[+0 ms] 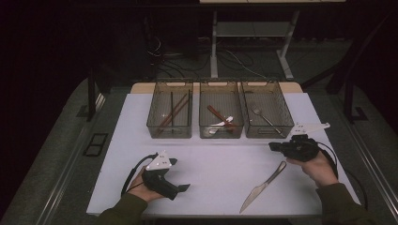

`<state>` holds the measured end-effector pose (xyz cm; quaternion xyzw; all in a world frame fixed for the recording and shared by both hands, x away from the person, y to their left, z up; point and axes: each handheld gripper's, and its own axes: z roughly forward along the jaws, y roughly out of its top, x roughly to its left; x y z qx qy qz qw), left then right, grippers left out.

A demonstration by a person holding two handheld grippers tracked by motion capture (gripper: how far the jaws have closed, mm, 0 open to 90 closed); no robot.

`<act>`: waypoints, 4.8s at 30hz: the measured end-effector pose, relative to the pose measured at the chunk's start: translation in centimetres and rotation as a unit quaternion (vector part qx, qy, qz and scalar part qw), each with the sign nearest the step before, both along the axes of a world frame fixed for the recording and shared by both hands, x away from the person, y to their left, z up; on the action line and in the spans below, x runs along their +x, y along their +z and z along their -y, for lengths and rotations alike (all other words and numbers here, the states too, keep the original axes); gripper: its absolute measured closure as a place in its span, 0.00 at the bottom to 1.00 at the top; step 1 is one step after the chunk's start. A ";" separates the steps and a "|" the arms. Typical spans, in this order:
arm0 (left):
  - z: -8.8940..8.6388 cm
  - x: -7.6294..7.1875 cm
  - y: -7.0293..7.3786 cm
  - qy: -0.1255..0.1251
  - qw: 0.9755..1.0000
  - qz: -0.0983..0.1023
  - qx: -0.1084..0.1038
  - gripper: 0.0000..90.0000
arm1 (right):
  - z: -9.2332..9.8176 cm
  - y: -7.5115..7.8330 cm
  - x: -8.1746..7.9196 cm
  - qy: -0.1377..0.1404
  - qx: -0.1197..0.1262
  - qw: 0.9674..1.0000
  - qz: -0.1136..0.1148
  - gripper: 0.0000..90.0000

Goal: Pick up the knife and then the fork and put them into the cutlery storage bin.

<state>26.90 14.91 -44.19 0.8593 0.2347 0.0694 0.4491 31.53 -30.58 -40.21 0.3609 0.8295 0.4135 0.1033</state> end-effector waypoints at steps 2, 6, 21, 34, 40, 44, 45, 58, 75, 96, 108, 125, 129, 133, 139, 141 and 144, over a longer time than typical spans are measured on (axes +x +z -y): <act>0.0 0.0 0.0 0.001 1.000 0.001 0.000 0.00 | -0.1 -0.3 -0.6 0.006 0.000 1.000 -0.004 1.00; 0.0 0.0 0.0 0.002 1.000 0.001 0.002 0.00 | -0.3 -0.9 -1.9 0.021 -0.009 1.000 -0.010 1.00; 0.1 0.0 0.0 0.003 1.000 0.001 0.005 0.00 | -2.0 -2.2 -6.7 0.094 -0.031 0.995 -0.024 1.00; 0.1 -0.1 -0.1 0.004 1.000 0.002 0.007 0.00 | -3.8 -4.1 -7.8 0.134 -0.061 0.988 -0.049 1.00; 0.1 -0.1 -0.1 0.005 1.000 0.001 0.006 0.00 | -3.9 -4.2 -7.7 0.138 -0.056 0.988 -0.049 1.00; 0.1 0.0 -0.1 0.005 1.000 0.001 0.008 0.00 | -4.3 -4.3 -7.6 0.139 -0.057 0.988 -0.046 1.00; 0.1 0.0 -0.1 0.005 1.000 0.001 0.008 0.00 | -4.5 -4.3 -7.6 0.139 -0.058 0.987 -0.046 1.00; 0.1 0.1 -0.1 0.004 1.000 0.002 0.007 0.00 | -5.3 -4.4 -7.0 0.137 -0.059 0.988 -0.035 1.00; 0.2 0.1 -0.2 0.004 1.000 0.002 0.009 0.00 | -6.7 -4.3 -5.1 0.120 -0.074 0.990 -0.016 1.00; 0.1 0.1 -0.1 0.003 1.000 0.003 0.008 0.00 | -8.4 -3.8 -2.8 0.114 -0.062 0.991 -0.015 1.00; 0.2 0.0 -0.1 0.002 1.000 0.003 0.011 0.00 | -9.8 -4.4 -2.1 0.111 -0.080 0.991 -0.013 1.00; 0.2 0.1 -0.2 0.003 1.000 0.002 0.012 0.00 | -10.8 -4.6 1.3 0.079 -0.083 0.993 0.000 1.00; 0.1 0.1 -0.1 0.002 1.000 0.003 0.011 0.00 | -10.5 -4.4 1.5 0.083 -0.069 0.994 -0.005 0.93; 0.1 0.1 -0.1 0.003 1.000 0.003 0.010 0.00 | -9.9 -3.1 1.2 0.087 -0.060 0.994 -0.016 0.76; 0.1 0.1 -0.1 0.003 1.000 0.003 0.010 0.00 | -8.5 -1.0 0.9 0.082 -0.080 0.993 -0.019 0.57; 0.1 0.1 -0.1 0.003 1.000 0.002 0.010 0.00 | -7.9 -0.6 0.9 0.088 -0.095 0.991 -0.030 0.55; 0.1 0.1 -0.2 0.004 1.000 0.002 0.010 0.00 | -6.9 -0.2 0.9 0.092 -0.113 0.988 -0.046 0.54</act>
